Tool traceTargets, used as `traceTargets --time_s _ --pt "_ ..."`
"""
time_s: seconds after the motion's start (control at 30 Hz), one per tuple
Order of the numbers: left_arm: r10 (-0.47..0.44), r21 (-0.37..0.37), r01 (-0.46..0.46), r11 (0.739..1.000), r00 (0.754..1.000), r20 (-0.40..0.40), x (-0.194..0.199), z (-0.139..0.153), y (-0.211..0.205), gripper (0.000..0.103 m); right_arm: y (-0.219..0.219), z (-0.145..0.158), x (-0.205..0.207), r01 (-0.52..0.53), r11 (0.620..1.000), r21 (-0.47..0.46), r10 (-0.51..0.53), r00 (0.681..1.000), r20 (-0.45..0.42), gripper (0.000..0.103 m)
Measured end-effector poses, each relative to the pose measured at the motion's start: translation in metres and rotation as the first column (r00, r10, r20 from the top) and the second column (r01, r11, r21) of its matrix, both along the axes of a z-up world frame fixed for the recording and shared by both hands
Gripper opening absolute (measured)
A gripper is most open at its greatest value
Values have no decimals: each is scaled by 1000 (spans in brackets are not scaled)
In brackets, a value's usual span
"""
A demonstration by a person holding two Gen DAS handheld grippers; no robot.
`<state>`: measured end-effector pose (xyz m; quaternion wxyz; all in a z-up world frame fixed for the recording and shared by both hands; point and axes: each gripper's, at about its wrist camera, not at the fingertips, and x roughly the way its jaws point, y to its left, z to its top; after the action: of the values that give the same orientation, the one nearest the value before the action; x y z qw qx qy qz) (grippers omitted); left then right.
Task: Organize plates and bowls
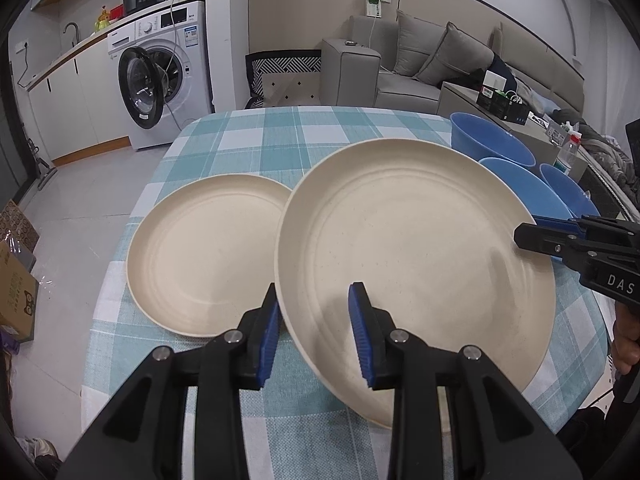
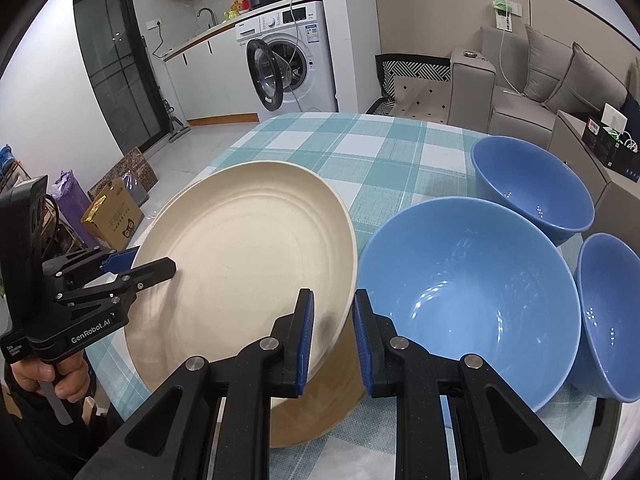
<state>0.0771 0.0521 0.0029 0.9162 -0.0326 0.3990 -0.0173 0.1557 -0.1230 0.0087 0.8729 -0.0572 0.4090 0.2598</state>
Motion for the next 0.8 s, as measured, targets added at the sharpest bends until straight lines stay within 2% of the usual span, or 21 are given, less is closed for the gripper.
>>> traceTargets --time_s 0.47,0.8 --pt "9 31 -9 999 1000 -2 -7 -3 7 31 7 -9 -13 -29 1000 10 29 1000 2 20" --pt "14 19 -14 1000 1000 -21 -3 -9 10 32 12 -18 -14 -36 999 -5 36 999 -9 21"
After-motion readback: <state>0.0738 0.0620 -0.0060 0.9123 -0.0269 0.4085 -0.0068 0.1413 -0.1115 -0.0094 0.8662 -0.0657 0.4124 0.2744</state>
